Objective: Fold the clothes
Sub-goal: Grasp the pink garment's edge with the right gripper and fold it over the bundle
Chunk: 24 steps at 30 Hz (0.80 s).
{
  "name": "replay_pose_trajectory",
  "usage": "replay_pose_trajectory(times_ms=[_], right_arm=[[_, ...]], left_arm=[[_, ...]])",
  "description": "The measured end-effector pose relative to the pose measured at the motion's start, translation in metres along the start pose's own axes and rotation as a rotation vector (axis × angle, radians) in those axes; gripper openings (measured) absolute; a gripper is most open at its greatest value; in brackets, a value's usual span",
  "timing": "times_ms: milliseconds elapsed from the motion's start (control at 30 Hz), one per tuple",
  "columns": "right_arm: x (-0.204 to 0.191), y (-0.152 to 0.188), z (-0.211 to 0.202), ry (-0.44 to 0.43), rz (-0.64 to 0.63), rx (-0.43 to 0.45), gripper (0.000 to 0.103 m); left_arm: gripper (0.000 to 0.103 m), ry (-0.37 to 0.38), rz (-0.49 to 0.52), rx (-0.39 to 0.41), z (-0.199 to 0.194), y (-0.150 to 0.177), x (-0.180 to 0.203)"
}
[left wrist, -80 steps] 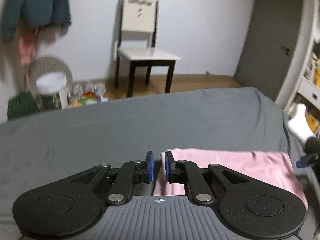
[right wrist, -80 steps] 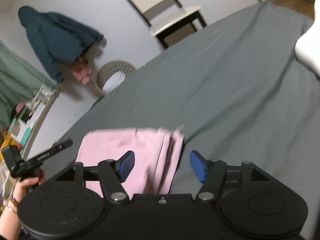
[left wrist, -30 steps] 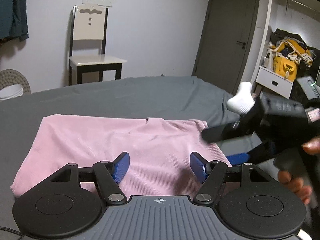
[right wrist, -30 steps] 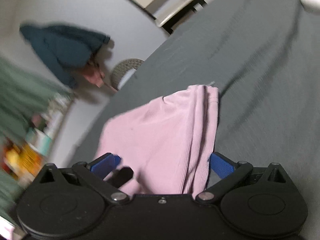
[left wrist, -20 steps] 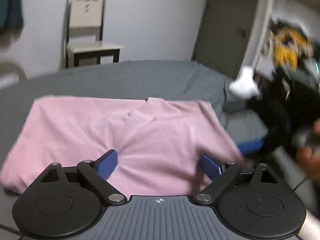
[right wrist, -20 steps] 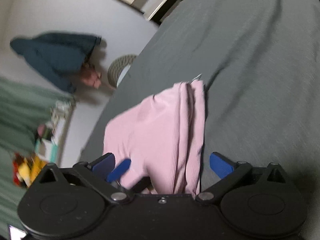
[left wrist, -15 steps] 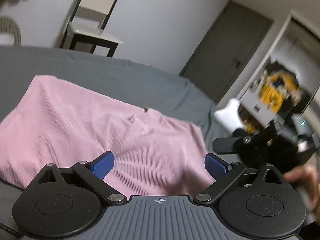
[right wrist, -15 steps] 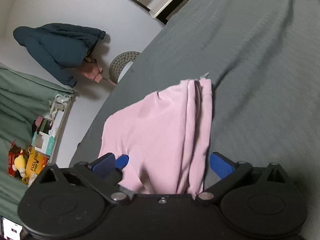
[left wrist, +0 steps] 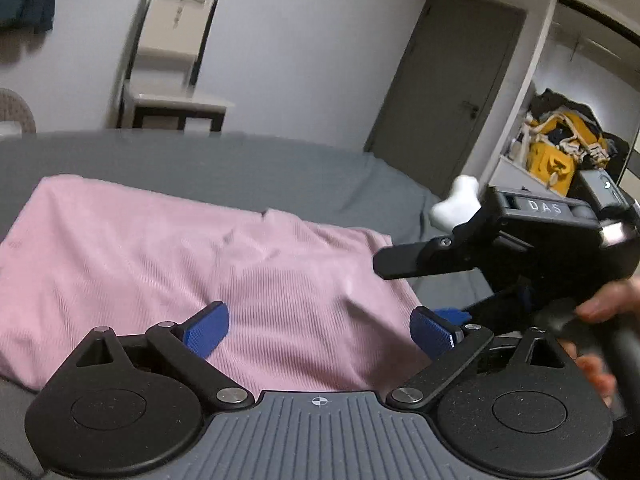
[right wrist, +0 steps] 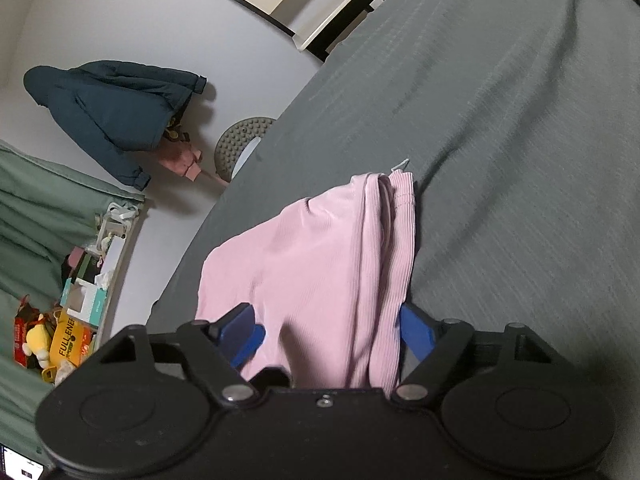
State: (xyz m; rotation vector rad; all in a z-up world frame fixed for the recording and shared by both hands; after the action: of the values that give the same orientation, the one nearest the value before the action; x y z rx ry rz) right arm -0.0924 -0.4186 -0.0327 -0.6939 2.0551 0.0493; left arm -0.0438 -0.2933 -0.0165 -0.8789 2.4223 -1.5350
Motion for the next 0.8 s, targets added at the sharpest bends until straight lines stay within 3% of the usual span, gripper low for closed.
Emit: replay_pose_trajectory(times_ms=[200,267,433,500,633,800], right_arm=[[-0.002,0.000,0.001,0.006,-0.008,-0.002,0.078],[-0.004,0.000,0.004,0.004,-0.013,-0.005,0.072],[0.003,0.000,0.008,0.050,-0.018,-0.010,0.032],[0.006,-0.001,0.007,0.050,-0.003,-0.009,0.028],[0.006,-0.002,0.004,0.044,0.012,0.001,0.013],[-0.018,-0.006,-0.006,-0.026,-0.003,0.013,0.012]], left_arm=[[0.098,-0.070,0.005,0.002,-0.004,-0.009,0.000],[0.098,-0.070,0.004,-0.015,-0.002,-0.004,-0.001],[0.098,-0.050,0.009,-0.003,-0.011,-0.010,0.002],[0.098,-0.047,0.014,-0.002,-0.016,-0.013,0.004],[0.098,-0.044,0.125,0.012,-0.036,-0.014,0.019],[0.098,-0.125,0.322,0.003,-0.051,-0.009,0.027]])
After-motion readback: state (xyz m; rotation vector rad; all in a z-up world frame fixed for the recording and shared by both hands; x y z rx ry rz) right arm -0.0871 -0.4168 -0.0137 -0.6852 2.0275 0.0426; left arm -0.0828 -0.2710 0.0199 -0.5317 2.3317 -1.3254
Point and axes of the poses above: each gripper's, at about its wrist camera, not at the fingertips, and z roughly the way its jaws point, x to its right, y to its underside, the point moved 9 cm from there along z, roughly the way its jaws point, and after that the axes turned 9 degrees about z, right-handed, at the moved point
